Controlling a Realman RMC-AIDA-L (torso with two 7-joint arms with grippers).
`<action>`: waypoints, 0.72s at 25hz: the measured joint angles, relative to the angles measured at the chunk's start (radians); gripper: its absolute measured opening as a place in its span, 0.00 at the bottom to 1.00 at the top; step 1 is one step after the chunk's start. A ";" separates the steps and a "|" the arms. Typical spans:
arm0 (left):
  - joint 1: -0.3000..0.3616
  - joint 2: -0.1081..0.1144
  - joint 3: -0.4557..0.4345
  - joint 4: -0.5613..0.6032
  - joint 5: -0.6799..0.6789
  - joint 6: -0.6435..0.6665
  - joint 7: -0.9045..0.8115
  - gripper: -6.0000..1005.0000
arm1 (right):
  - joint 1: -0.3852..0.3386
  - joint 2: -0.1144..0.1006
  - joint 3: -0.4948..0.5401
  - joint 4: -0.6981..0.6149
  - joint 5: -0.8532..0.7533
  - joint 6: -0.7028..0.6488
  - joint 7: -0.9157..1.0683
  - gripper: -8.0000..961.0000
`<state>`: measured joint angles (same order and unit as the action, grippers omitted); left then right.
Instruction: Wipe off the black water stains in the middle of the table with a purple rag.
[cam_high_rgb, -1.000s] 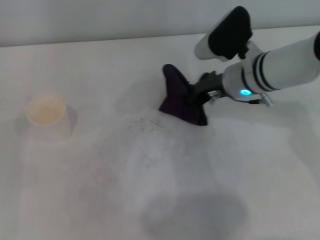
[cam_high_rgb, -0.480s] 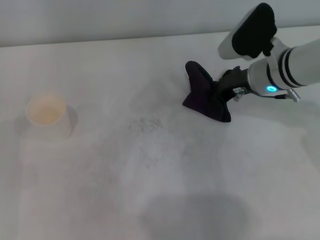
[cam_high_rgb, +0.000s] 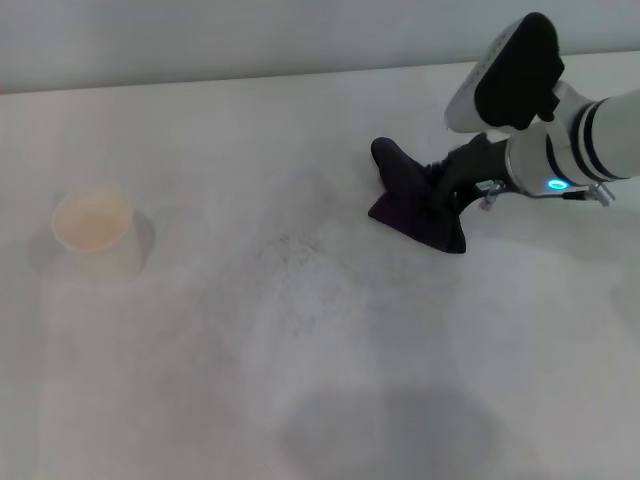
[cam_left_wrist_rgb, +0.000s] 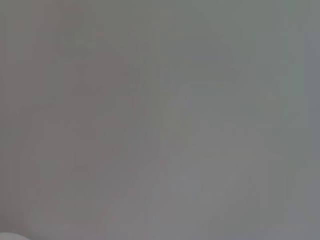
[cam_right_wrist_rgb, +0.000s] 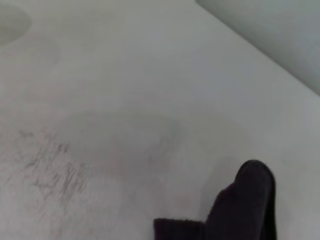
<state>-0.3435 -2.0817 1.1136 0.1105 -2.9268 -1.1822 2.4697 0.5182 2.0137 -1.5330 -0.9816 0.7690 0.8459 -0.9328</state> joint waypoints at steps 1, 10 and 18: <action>0.000 0.000 0.000 0.000 0.000 0.000 0.000 0.87 | -0.010 0.000 0.000 -0.013 0.000 -0.005 -0.001 0.27; 0.003 0.002 -0.009 0.000 -0.001 -0.010 0.000 0.87 | -0.155 0.000 0.007 -0.183 0.195 -0.153 -0.101 0.63; 0.003 0.003 -0.016 0.000 -0.002 -0.011 0.002 0.87 | -0.182 -0.004 0.116 0.030 0.958 -0.045 -0.674 0.91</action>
<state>-0.3401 -2.0785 1.0979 0.1104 -2.9285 -1.1935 2.4715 0.3363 2.0096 -1.4173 -0.9519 1.7269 0.8012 -1.6072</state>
